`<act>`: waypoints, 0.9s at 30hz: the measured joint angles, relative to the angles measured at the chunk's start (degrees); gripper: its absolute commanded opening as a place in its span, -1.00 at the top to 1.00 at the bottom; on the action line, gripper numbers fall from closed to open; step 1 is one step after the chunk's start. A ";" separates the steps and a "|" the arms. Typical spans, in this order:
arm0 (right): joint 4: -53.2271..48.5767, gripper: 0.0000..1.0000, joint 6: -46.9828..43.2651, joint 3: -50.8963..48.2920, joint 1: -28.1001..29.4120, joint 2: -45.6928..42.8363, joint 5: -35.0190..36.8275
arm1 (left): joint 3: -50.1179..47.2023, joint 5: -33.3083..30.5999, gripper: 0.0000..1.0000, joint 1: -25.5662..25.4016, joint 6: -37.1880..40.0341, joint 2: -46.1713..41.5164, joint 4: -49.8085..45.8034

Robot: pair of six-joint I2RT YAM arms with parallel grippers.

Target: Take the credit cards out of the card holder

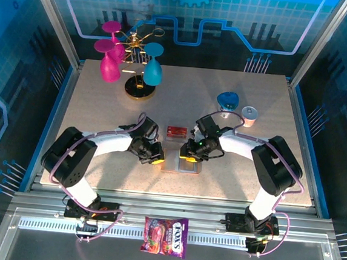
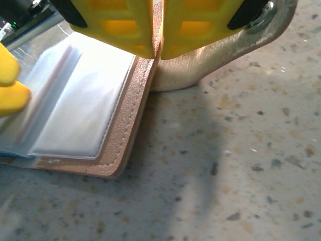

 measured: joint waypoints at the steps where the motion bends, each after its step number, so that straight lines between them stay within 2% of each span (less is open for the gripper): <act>1: -0.04 0.25 0.00 -0.11 -0.17 -0.61 0.04 | 0.44 0.28 0.70 -0.37 -0.15 -0.09 0.00; 8: 0.15 0.26 0.04 -3.82 -4.50 -9.38 1.05 | 7.32 1.90 0.54 -6.51 -2.58 1.14 0.66; 15: 0.00 0.26 0.02 -9.27 -8.17 -13.68 1.14 | 13.44 2.34 0.36 -10.84 -5.46 8.11 2.75; 27: 0.09 0.25 0.00 -11.61 -9.70 -15.72 1.03 | 14.21 2.25 0.29 -11.58 -7.06 12.20 3.54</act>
